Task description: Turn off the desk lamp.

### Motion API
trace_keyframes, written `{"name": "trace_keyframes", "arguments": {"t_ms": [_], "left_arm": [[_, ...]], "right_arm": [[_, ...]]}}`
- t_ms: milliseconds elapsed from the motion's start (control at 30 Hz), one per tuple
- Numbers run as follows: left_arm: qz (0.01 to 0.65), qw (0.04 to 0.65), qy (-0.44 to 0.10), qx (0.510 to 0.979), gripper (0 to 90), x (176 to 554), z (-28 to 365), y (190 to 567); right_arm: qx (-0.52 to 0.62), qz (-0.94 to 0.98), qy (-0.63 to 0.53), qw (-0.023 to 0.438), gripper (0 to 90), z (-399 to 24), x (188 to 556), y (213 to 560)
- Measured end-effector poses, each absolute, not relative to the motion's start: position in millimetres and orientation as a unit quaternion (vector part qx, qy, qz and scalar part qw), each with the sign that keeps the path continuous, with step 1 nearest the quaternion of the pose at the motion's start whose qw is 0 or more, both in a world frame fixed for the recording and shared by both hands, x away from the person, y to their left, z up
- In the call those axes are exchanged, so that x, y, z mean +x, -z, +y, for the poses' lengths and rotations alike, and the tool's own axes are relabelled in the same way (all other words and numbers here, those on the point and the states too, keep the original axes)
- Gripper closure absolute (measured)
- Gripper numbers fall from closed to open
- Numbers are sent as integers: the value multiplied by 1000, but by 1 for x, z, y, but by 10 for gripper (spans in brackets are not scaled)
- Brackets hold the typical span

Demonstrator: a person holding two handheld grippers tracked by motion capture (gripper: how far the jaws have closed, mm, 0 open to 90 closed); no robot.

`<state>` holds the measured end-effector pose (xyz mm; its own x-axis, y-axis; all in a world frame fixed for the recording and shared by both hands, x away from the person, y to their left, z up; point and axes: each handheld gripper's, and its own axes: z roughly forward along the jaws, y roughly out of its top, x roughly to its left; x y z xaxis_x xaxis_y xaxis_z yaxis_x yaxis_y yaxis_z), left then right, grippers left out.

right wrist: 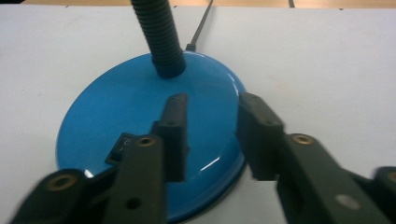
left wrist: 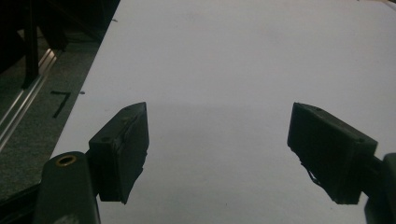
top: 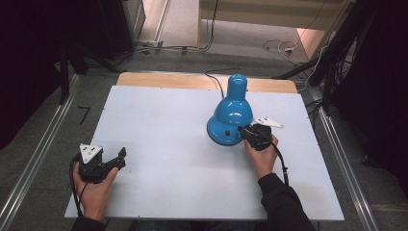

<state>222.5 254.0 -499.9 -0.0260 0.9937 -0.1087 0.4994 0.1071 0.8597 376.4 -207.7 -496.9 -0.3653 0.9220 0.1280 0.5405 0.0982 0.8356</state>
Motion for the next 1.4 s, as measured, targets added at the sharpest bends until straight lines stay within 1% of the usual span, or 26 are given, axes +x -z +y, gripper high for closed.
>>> {"name": "trace_keyframes", "arguments": {"t_ms": [33, 67, 100, 133, 233, 567, 1033, 1400], "left_arm": [[639, 381, -324, 584, 218, 222, 254, 500], [639, 382, -324, 584, 218, 223, 254, 500], [639, 382, -323, 585, 218, 223, 254, 500], [639, 382, -323, 585, 218, 223, 254, 500], [639, 382, -323, 585, 218, 223, 254, 500], [639, 380, -318, 589, 218, 224, 253, 501], [638, 380, -318, 589, 217, 224, 255, 501], [638, 382, -316, 589, 218, 224, 255, 501]], "right_arm": [[517, 707, -428, 223, 555, -208, 376, 497], [525, 705, -426, 216, 447, -211, 377, 496], [525, 705, -426, 216, 447, -211, 377, 496], [530, 704, -423, 210, 400, -213, 379, 497], [543, 700, -417, 206, 327, -220, 380, 495], [551, 700, -402, 212, 259, -229, 380, 493], [542, 707, -402, 213, 216, -235, 375, 486], [542, 704, -403, 218, 203, -247, 370, 483]]}}
